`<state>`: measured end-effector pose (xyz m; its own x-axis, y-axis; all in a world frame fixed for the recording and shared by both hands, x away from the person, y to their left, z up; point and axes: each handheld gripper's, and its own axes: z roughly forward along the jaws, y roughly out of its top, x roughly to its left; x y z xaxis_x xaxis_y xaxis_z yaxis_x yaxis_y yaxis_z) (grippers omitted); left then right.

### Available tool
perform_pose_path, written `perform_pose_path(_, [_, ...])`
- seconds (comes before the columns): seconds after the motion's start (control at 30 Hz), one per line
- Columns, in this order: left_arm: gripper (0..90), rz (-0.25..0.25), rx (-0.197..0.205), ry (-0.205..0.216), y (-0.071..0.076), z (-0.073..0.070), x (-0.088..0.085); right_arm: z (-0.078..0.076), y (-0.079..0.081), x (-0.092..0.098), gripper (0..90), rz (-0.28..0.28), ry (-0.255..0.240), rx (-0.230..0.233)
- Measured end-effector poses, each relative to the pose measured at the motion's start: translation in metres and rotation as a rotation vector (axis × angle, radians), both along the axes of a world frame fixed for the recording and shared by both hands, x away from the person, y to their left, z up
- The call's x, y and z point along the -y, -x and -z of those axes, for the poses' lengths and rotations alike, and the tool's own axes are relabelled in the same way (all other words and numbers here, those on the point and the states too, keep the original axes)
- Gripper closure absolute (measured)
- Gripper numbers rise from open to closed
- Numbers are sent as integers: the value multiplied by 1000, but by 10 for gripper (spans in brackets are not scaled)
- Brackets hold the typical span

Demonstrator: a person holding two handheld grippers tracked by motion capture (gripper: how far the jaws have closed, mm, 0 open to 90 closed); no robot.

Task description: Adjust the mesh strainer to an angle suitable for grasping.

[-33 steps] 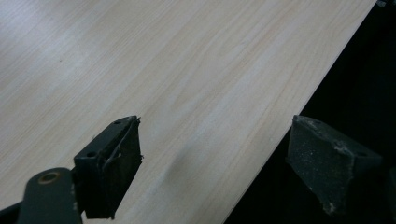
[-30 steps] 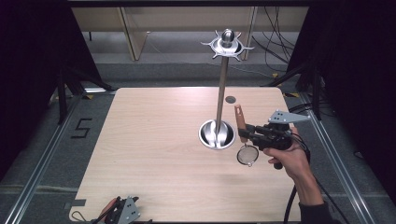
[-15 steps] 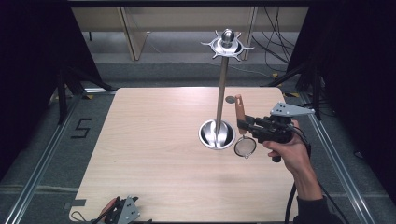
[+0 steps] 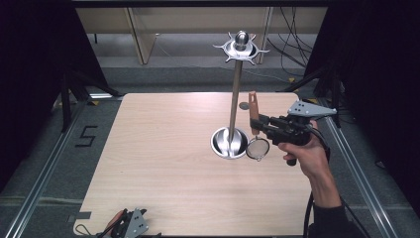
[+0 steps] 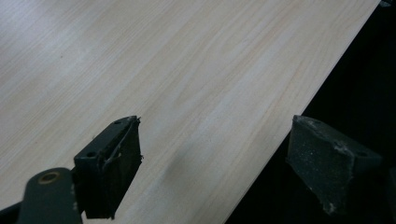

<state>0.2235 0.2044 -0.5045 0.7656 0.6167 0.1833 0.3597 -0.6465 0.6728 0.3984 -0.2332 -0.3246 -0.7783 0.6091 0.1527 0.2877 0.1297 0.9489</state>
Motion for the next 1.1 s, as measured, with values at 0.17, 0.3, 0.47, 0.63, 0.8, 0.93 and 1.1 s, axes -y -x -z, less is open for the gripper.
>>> perform_pose_path(0.17, [167,1,1,0,0,0,0,-12,-2,1,714,-1,-9,28])
perform_pose_path(0.3, [167,4,-6,-9,0,-1,0,-23,-3,0,714,10,-16,32])
perform_pose_path(0.47, [167,3,-4,-3,0,0,0,-35,-8,-2,714,16,-27,55])
perform_pose_path(0.63, [167,6,-10,-11,1,0,1,-46,-10,-2,714,19,-36,72])
perform_pose_path(0.8, [167,4,-9,-8,1,0,1,-54,-15,-1,714,27,-47,72])
perform_pose_path(0.93, [167,5,-9,-10,1,0,1,-58,-19,-3,714,31,-69,54])
perform_pose_path(1.1, [167,2,-8,-9,1,0,1,-60,-28,-6,714,28,-63,77])
